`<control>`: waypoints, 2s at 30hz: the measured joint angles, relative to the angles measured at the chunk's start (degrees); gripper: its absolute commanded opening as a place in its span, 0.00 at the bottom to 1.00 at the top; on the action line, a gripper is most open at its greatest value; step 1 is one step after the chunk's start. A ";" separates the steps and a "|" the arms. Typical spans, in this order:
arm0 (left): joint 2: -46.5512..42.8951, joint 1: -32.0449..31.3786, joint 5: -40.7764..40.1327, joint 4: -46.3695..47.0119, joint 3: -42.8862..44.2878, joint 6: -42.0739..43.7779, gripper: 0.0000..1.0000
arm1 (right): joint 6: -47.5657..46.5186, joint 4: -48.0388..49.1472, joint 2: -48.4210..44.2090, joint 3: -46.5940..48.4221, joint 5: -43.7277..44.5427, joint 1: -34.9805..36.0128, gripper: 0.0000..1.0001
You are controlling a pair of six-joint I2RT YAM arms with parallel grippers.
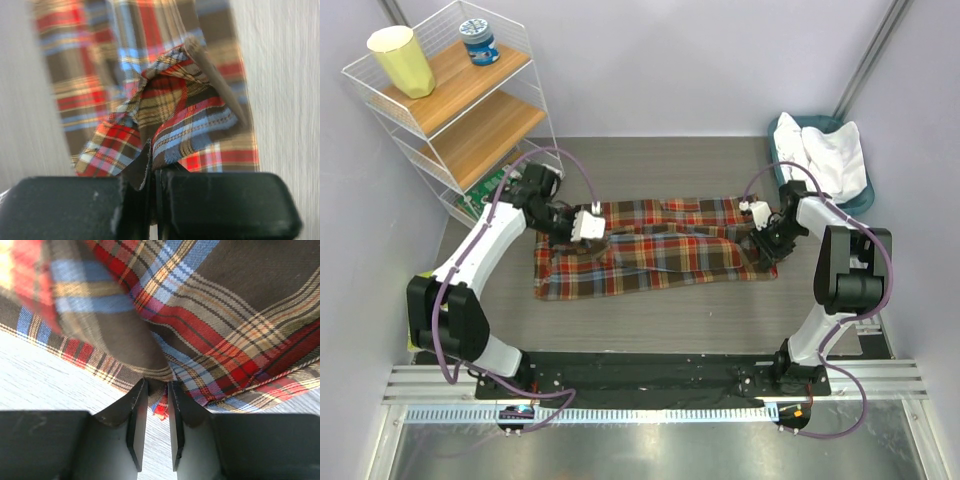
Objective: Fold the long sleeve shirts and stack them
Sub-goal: Fold the shirt
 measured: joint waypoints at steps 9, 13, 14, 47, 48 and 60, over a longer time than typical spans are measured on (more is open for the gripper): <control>-3.37 3.26 -4.98 4.96 -15.91 17.79 0.49 | 0.70 0.59 0.00 0.00 0.17 0.00 0.30; -4.72 7.98 -5.75 6.21 -18.12 21.22 0.64 | 0.70 0.09 -0.02 0.04 -0.24 0.00 0.45; -5.38 8.66 -5.84 6.23 -18.10 22.01 0.64 | 0.66 -0.37 -0.02 0.11 -0.61 0.00 0.49; -2.29 4.57 -3.23 0.02 -8.72 -6.64 0.77 | 7.78 -7.96 0.02 20.37 -10.86 17.25 0.47; -3.93 4.44 -3.28 -0.63 -9.77 -4.48 0.78 | 8.07 -7.80 0.00 19.76 -10.86 17.55 0.46; -24.50 4.57 -4.92 15.52 -37.81 20.35 0.85 | 9.86 -5.95 2.29 16.81 -10.58 20.46 0.45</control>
